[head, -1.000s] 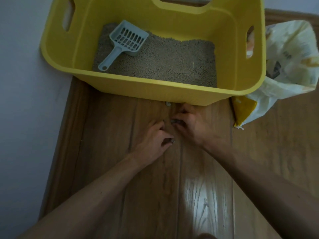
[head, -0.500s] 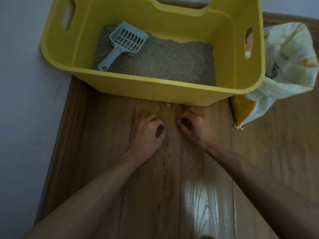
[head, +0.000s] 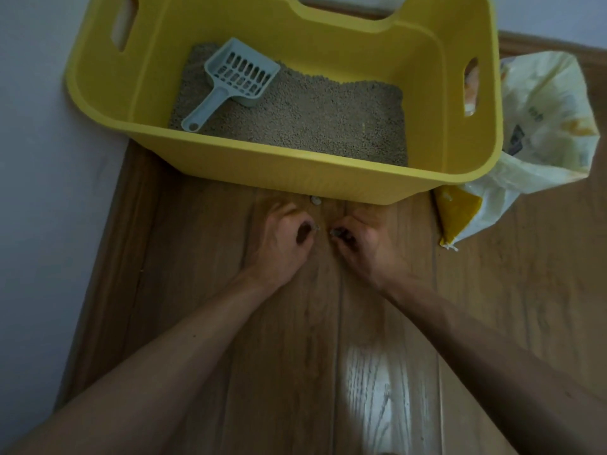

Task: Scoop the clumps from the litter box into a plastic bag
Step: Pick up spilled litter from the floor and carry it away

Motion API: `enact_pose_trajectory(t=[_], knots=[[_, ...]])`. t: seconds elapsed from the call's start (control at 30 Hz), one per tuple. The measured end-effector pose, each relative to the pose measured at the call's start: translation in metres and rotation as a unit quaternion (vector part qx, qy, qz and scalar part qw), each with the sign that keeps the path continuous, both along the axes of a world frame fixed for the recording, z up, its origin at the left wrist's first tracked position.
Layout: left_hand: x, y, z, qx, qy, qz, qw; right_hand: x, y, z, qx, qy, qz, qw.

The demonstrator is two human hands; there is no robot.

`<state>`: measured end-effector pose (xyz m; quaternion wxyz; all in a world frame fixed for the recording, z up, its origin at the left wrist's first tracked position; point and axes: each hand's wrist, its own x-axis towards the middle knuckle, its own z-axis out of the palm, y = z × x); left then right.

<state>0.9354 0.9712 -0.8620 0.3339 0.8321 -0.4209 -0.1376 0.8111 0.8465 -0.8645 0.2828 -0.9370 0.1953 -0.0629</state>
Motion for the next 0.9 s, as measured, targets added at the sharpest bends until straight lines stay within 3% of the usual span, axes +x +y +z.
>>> enact_pose_trajectory(t=[0.23,0.9], knots=[[-0.002,-0.01,-0.001,-0.06,0.016,0.019,0.998,-0.001,0.002,-0.005,-0.009,0.001,-0.001,1.0],[-0.017,-0.03,-0.014,0.009,-0.052,0.108,0.993,-0.028,0.001,-0.002,-0.052,-0.011,-0.029,0.998]])
